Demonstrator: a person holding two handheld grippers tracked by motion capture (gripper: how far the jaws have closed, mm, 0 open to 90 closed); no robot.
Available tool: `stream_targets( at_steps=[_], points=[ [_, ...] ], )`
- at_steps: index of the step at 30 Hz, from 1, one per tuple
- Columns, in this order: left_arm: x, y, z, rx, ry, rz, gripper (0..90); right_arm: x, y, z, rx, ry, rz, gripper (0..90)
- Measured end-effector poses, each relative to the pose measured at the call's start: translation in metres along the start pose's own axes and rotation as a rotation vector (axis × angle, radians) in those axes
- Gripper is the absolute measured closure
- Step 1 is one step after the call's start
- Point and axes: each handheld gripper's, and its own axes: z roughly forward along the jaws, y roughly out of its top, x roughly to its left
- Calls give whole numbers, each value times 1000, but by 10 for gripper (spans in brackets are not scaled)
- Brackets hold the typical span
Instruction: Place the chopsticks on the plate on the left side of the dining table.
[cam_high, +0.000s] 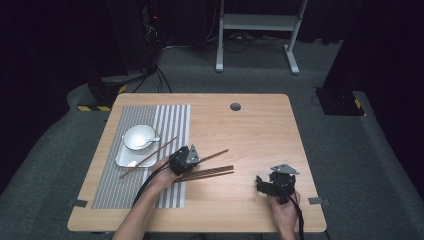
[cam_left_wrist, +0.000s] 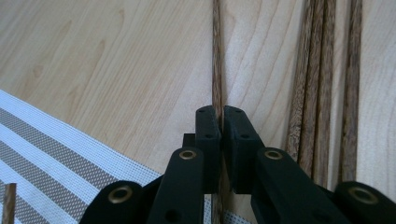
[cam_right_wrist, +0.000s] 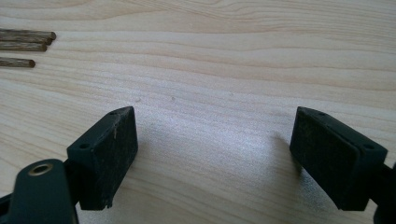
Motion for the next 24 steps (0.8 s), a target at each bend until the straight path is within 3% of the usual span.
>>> stream_targets(
  at_steps=[5, 10, 24],
  points=[
    [2, 1, -6, -14, 8, -17, 848, 0, 0, 0, 0, 0, 0, 147],
    [1, 2, -7, 1, 21, 1, 848, 0, 0, 0, 0, 0, 0, 147],
    [1, 3, -9, 2, 14, -8, 847, 0, 0, 0, 0, 0, 0, 147]
  ],
)
